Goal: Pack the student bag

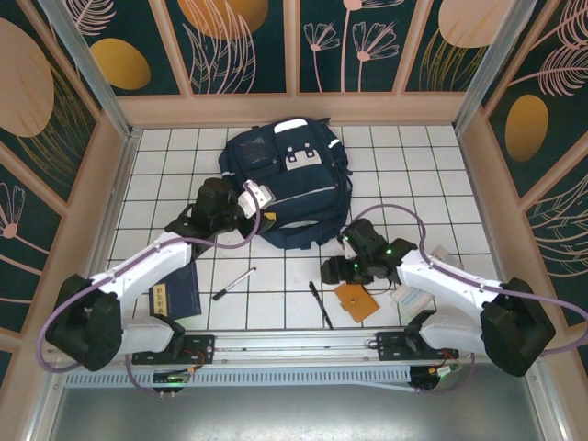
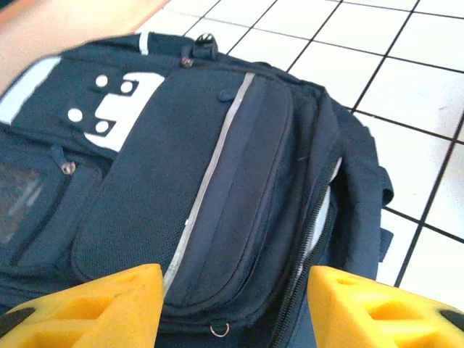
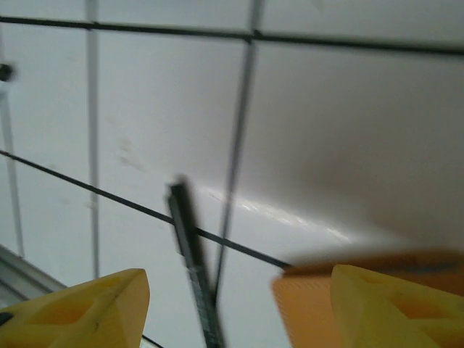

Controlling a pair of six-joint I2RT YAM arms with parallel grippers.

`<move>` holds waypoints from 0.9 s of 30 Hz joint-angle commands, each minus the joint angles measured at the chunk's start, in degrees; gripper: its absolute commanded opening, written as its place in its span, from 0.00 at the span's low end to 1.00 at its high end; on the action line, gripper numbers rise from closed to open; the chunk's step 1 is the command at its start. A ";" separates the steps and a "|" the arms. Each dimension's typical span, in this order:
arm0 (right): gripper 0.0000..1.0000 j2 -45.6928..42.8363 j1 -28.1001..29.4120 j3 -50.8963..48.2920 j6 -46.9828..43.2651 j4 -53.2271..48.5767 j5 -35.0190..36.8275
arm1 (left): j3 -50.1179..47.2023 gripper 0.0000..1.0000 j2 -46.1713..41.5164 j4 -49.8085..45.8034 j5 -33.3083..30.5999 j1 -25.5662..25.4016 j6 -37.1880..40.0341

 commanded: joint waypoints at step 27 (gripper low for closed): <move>0.59 32.45 12.24 30.81 9.93 26.20 -3.79 | -0.15 0.78 -13.86 -33.70 -15.37 19.89 -58.88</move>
